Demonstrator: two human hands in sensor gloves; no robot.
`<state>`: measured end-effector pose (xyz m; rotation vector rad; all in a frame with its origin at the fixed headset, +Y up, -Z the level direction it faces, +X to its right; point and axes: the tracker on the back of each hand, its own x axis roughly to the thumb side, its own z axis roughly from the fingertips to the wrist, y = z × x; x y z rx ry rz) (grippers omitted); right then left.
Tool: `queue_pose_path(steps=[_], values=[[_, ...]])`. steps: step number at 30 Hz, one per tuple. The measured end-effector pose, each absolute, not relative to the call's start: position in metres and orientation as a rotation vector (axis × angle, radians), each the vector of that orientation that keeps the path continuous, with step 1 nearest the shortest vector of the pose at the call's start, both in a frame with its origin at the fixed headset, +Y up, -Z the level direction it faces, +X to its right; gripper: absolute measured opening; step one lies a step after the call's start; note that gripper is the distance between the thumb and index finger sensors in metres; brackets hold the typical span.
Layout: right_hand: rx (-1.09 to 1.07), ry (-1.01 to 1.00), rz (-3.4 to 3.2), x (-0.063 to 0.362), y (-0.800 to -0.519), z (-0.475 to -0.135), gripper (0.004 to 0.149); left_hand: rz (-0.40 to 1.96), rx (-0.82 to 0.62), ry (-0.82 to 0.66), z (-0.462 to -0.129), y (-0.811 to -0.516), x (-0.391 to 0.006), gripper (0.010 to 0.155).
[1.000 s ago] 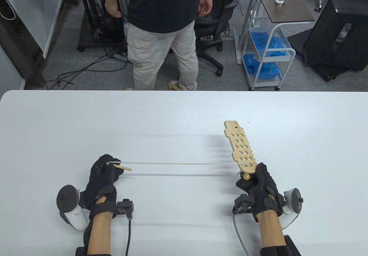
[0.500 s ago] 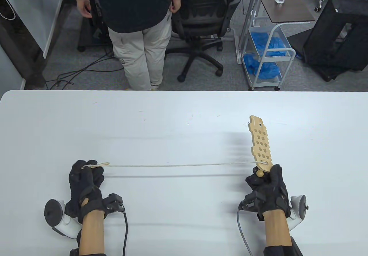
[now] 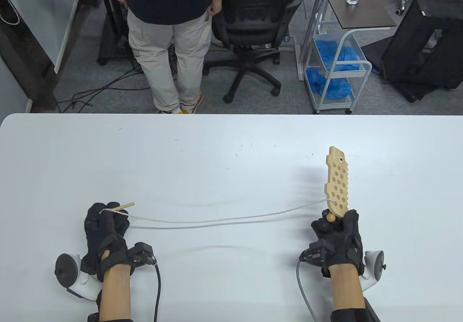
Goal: Remove rope from all holes on crocodile lacing toy
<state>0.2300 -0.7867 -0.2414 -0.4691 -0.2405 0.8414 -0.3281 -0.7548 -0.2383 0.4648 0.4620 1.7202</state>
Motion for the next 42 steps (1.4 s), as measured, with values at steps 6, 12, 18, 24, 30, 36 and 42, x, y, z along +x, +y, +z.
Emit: queue_pose_path(steps=[6, 12, 18, 24, 30, 36, 42], values=[[-0.363, -0.146, 1.066, 0.202, -0.779, -0.245, 0.047, 1.317, 0.437, 0.18, -0.247, -0.723, -0.289, 0.046], [-0.271, -0.029, 1.233, 0.166, -0.779, -0.243, 0.047, 1.069, 0.402, -0.114, -0.244, -0.701, -0.224, 0.044], [-0.16, 0.072, 1.305, 0.134, -0.777, -0.239, 0.047, 0.954, 0.401, -0.296, -0.231, -0.689, -0.184, 0.043], [-0.085, 0.124, 1.401, 0.116, -0.775, -0.236, 0.047, 0.946, 0.422, -0.368, -0.222, -0.684, -0.168, 0.043], [-0.07, 0.142, 1.447, 0.111, -0.774, -0.235, 0.047, 0.885, 0.435, -0.408, -0.218, -0.683, -0.161, 0.043], [-0.051, 0.153, 1.462, 0.108, -0.773, -0.234, 0.047, 0.798, 0.436, -0.472, -0.214, -0.679, -0.15, 0.042], [-0.044, 0.159, 1.48, 0.107, -0.773, -0.234, 0.047, 0.747, 0.434, -0.508, -0.211, -0.678, -0.143, 0.042]])
